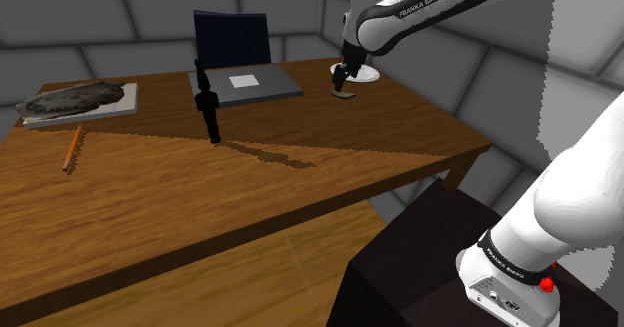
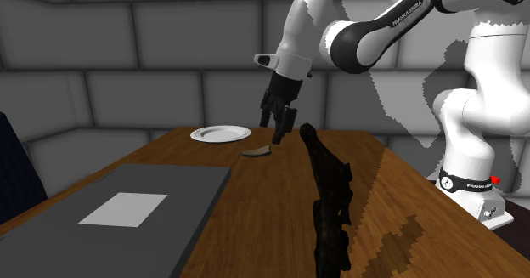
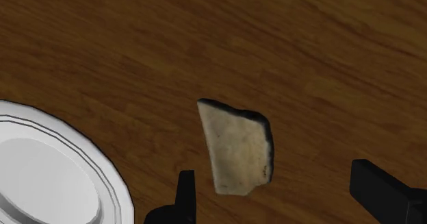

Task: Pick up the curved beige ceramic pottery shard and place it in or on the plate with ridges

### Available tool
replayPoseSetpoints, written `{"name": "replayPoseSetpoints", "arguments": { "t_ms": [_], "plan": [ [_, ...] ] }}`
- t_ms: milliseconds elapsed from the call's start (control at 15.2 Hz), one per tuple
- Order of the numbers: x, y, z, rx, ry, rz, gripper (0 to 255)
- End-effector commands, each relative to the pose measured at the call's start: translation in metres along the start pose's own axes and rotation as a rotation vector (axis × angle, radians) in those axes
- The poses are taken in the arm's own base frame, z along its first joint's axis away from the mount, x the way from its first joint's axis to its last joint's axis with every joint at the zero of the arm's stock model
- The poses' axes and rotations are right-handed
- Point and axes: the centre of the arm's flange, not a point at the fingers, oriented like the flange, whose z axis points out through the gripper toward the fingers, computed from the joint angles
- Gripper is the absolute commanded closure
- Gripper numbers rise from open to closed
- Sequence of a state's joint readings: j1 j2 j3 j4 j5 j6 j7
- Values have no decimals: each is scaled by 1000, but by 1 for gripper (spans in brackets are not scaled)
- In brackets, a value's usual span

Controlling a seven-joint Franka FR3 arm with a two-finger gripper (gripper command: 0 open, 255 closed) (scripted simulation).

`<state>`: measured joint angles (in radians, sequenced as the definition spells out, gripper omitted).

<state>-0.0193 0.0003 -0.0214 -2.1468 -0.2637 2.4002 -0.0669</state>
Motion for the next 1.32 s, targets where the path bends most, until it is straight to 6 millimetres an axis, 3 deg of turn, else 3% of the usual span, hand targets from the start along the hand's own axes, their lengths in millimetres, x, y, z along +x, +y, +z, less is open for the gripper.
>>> {"name": "replayPoseSetpoints", "arguments": {
  "t_ms": [0, 462, 990, 1056, 1254],
  "plan": [
    [10, 2, 9, -13, 11, -19, 0],
    [10, 2, 49, -13, 11, -19, 0],
    [10, 2, 49, -13, 11, -19, 0],
    [10, 2, 49, -13, 11, -19, 255],
    [10, 2, 49, -13, 11, -19, 255]
  ]
}}
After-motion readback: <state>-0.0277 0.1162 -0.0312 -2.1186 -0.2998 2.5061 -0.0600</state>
